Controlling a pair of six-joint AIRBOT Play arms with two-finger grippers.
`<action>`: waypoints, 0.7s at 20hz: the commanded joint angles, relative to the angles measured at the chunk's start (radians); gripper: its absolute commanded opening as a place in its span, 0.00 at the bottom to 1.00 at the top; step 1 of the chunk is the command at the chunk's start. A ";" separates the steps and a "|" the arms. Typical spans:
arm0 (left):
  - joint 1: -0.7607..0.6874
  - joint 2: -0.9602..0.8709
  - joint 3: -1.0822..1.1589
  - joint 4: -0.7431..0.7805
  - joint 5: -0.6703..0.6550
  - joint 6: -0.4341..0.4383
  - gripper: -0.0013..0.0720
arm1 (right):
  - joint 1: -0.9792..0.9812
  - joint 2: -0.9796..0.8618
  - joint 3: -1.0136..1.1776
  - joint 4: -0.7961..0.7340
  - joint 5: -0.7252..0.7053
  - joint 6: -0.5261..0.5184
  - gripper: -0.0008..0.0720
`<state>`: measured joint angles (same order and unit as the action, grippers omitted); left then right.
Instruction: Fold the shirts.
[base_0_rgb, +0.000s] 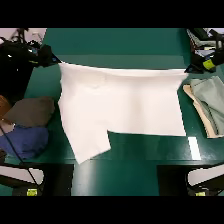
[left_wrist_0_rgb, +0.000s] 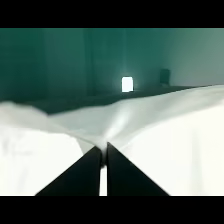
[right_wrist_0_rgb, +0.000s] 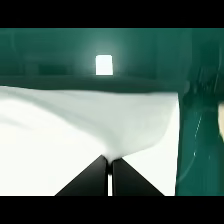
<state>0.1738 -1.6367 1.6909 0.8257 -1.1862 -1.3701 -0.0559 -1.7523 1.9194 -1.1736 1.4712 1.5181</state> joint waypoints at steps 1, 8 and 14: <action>0.000 -0.081 -0.001 -0.037 0.189 0.043 0.05 | 0.009 -0.140 0.141 -0.005 -0.089 0.003 0.04; -0.008 -0.074 0.047 0.087 -0.023 0.055 0.05 | 0.014 -0.044 -0.039 -0.057 -0.182 -0.042 0.04; -0.113 -0.073 -0.101 0.308 -0.008 0.034 0.05 | 0.037 0.034 -0.285 -0.128 -0.226 -0.044 0.04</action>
<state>0.1017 -1.7096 1.6569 1.0550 -1.2182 -1.3293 -0.0265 -1.7466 1.7344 -1.2858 1.2736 1.4792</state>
